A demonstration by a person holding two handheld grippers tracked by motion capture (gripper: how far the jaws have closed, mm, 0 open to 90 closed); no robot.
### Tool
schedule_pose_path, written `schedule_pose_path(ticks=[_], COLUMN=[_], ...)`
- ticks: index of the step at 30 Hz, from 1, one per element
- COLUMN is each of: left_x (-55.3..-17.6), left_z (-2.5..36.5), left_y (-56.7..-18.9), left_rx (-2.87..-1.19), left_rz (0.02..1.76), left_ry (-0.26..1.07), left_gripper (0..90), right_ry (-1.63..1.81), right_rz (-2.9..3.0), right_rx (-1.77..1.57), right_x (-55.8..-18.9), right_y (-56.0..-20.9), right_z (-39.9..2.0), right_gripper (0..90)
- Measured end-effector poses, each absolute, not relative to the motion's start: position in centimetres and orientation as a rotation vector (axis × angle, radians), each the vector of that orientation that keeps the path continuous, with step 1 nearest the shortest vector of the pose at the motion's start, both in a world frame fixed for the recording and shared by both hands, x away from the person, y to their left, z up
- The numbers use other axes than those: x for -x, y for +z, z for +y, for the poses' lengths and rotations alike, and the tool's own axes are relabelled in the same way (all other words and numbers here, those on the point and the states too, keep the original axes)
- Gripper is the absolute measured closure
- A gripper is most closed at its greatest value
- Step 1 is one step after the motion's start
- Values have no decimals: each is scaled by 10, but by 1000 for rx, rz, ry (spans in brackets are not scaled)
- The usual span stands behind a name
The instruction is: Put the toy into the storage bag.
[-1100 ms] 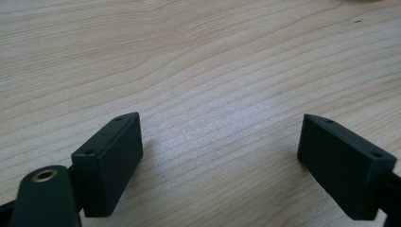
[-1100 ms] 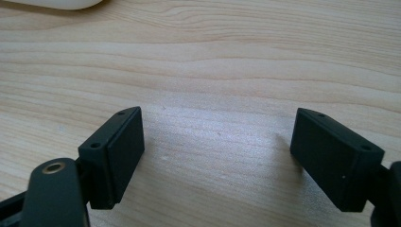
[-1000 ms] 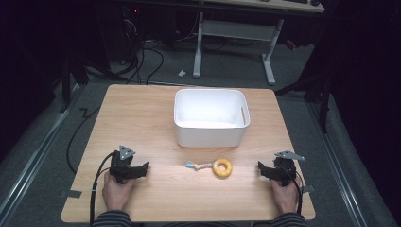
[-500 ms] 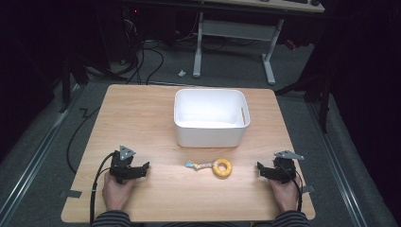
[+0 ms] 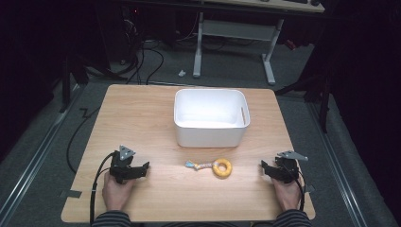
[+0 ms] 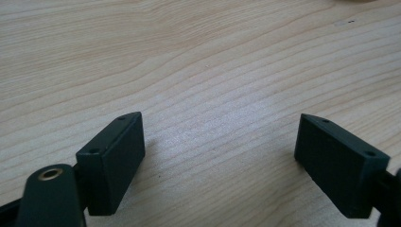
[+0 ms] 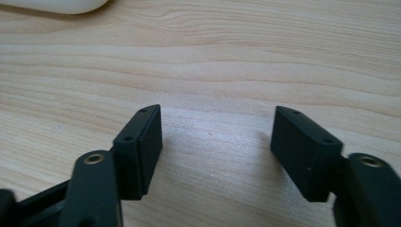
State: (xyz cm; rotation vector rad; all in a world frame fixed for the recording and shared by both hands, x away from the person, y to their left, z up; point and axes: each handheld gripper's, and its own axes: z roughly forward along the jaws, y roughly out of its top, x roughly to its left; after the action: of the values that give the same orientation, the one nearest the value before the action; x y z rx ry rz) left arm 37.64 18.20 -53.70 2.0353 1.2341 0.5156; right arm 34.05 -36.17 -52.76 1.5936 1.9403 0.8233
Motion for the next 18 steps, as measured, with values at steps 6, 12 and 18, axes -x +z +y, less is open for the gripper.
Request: schedule_pose_path(ticks=[6,12,18], left_x=[-376,-376,-376], left_z=[182,182,182], left_y=[-537,-537,-537], left_rx=[-2036,-2035,-2035], left_rz=[1234,1233,1233], left_ry=[515,516,515], left_gripper=[175,175,175], right_ry=[866,868,921], right_rz=[1942,1952,1957], right_rx=[-1615,-1611,-1624], right_x=[-338,-335,-332], right_y=[-525,-523,-519], right_z=[-368,-370,-372], right_gripper=[401,399,390])
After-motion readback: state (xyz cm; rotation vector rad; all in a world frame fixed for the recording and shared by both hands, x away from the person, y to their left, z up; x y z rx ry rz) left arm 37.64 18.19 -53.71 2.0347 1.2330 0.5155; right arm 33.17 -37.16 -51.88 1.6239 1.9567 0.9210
